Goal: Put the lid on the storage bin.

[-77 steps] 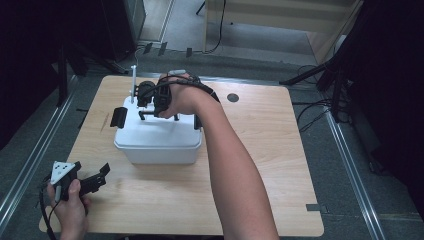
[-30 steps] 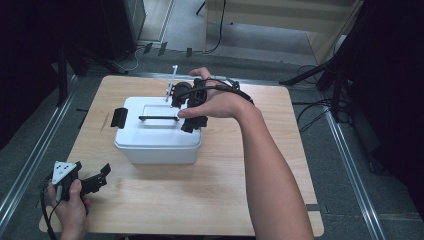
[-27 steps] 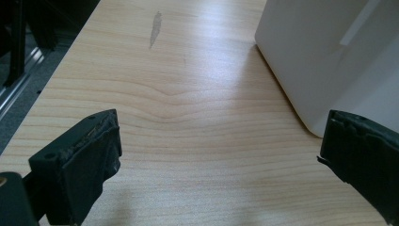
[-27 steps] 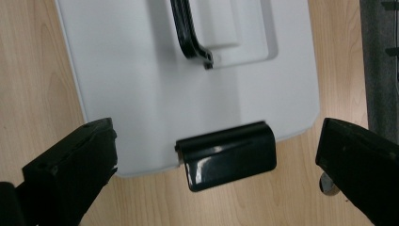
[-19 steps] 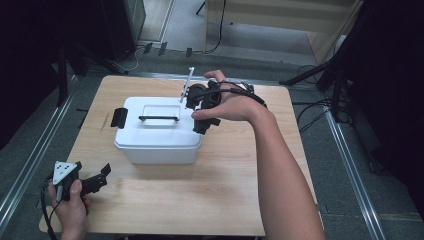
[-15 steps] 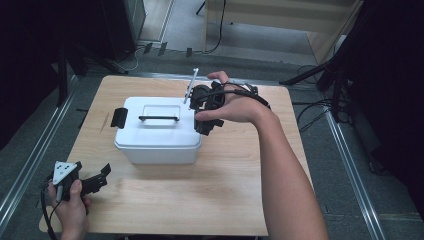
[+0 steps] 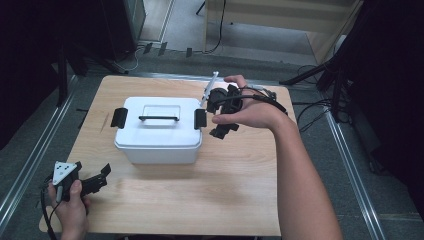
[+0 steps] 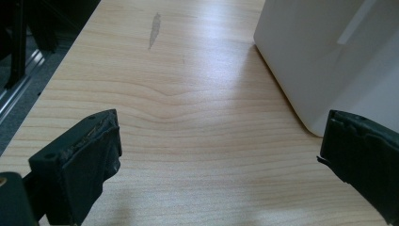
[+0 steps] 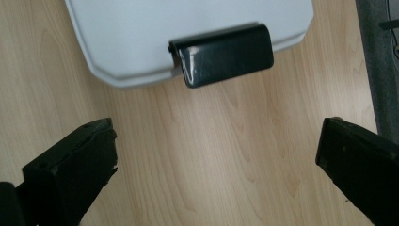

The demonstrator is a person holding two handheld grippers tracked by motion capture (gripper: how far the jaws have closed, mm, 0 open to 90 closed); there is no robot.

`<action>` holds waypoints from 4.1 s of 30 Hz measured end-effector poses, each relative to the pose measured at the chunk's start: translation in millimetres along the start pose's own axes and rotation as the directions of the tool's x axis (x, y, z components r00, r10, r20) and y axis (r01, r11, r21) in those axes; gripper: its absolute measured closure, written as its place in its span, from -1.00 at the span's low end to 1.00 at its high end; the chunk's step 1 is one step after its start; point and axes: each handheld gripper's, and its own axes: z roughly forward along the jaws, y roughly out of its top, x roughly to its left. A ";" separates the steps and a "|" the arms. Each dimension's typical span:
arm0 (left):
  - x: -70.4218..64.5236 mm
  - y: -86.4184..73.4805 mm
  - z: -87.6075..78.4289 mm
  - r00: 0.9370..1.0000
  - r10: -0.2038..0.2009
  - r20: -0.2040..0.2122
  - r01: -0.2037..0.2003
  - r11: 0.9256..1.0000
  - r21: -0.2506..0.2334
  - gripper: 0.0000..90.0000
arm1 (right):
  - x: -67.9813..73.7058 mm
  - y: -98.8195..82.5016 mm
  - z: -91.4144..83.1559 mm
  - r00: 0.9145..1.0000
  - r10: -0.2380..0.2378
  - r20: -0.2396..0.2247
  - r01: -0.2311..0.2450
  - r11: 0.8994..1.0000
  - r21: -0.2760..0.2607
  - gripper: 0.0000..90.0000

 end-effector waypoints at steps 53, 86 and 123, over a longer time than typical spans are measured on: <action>-0.8 -0.4 -0.7 1.000 0.008 0.000 -0.008 1.000 -0.004 -1.00 | 49.5 -164.8 31.3 0.979 0.202 0.015 -0.201 0.978 -0.063 -1.00; -1.6 -0.9 -1.1 1.000 0.012 -0.001 -0.012 1.000 -0.013 -1.00 | 87.6 -256.2 50.6 0.891 0.451 0.057 -0.401 0.838 -0.370 -1.00; -6.4 -1.7 -1.6 0.998 0.055 -0.012 -0.055 0.998 -0.012 -1.00 | 137.5 -332.8 88.2 0.679 0.734 0.001 -0.567 0.526 -0.634 -1.00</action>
